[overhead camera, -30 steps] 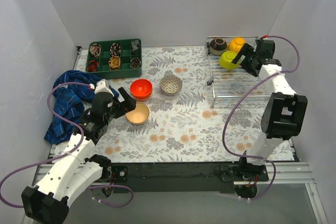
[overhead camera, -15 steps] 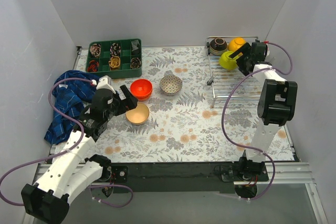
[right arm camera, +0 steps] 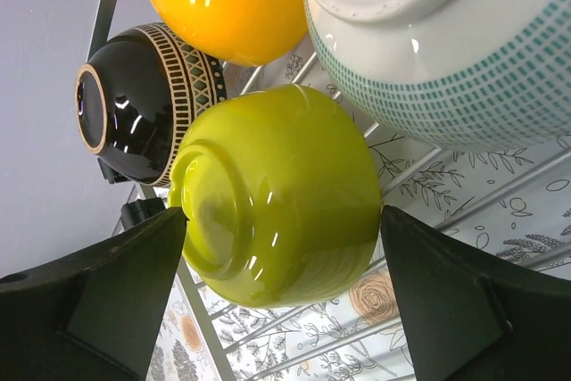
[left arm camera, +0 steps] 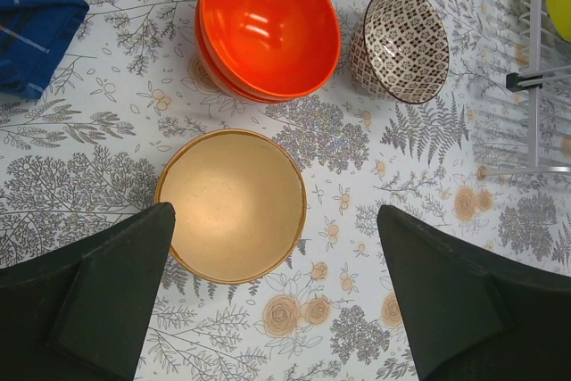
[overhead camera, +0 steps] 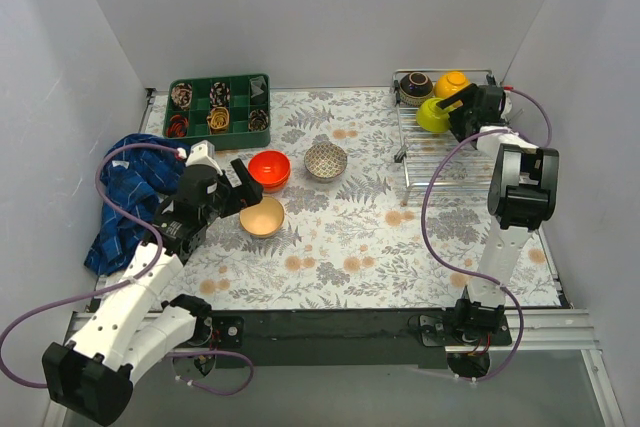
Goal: Unload the bowls from the dish rack
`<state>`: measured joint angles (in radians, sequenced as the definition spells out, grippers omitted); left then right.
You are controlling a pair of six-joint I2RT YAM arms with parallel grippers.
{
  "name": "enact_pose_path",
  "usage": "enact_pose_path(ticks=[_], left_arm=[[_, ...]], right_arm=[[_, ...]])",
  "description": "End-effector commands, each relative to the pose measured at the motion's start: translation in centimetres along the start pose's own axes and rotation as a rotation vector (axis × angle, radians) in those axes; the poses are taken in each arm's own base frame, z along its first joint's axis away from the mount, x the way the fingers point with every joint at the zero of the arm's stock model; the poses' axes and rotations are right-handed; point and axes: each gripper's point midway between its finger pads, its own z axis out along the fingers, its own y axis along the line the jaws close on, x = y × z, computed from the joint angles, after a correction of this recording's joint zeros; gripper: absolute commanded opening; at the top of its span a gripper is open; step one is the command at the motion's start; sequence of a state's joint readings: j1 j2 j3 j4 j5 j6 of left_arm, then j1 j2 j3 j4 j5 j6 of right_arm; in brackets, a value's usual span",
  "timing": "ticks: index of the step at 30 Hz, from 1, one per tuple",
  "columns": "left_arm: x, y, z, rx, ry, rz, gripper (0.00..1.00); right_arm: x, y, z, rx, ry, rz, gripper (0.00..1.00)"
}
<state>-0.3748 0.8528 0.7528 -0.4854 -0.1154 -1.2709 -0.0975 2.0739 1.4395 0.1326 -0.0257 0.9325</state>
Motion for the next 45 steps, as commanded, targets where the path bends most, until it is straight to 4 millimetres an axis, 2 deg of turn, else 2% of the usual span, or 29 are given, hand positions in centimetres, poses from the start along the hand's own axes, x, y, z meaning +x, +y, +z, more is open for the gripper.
enact_pose_path(ticks=[1,4,8,16,20,25,29,30,33,39,45], left_arm=[[-1.8,-0.8,-0.4,0.016,-0.048,0.012,0.98],[-1.7,-0.6,-0.2,0.01,-0.042,0.016,0.98],[-1.3,-0.5,0.0,0.01,-0.031,0.021,0.98],[-0.9,-0.5,0.3,0.013,-0.018,0.02,0.98],[-0.9,-0.4,0.0,0.013,-0.025,0.019,0.98],[-0.9,-0.3,-0.2,0.016,-0.032,0.024,0.98],[-1.0,-0.4,-0.2,0.022,-0.033,0.027,0.98],[-0.9,-0.5,-0.2,0.025,-0.032,0.03,0.98],[-0.9,-0.6,-0.1,0.031,-0.03,0.04,0.98],[-1.1,-0.9,-0.5,0.05,-0.035,0.041,0.98],[-0.8,-0.8,-0.8,0.06,-0.037,0.042,0.98]], right_arm=[[-0.8,-0.6,0.2,0.013,-0.065,0.078,0.98],[-0.7,-1.9,-0.2,0.064,-0.086,0.104,0.99],[-0.3,-1.8,0.6,0.055,-0.057,0.085,0.98],[1.2,-2.4,1.0,0.061,-0.003,0.139,0.89],[1.9,-2.2,0.5,0.049,0.039,0.137,0.74],[1.6,-1.4,-0.7,0.025,0.034,0.148,0.58],[0.7,0.0,-1.7,-0.018,0.016,0.119,0.3],[0.7,0.2,-1.9,-0.022,0.013,0.115,0.26],[-0.1,1.5,-3.2,-0.06,-0.004,0.098,0.19],[-0.5,2.9,-5.6,-0.114,-0.015,0.053,0.13],[-0.7,4.3,-7.9,-0.173,-0.017,-0.07,0.07]])
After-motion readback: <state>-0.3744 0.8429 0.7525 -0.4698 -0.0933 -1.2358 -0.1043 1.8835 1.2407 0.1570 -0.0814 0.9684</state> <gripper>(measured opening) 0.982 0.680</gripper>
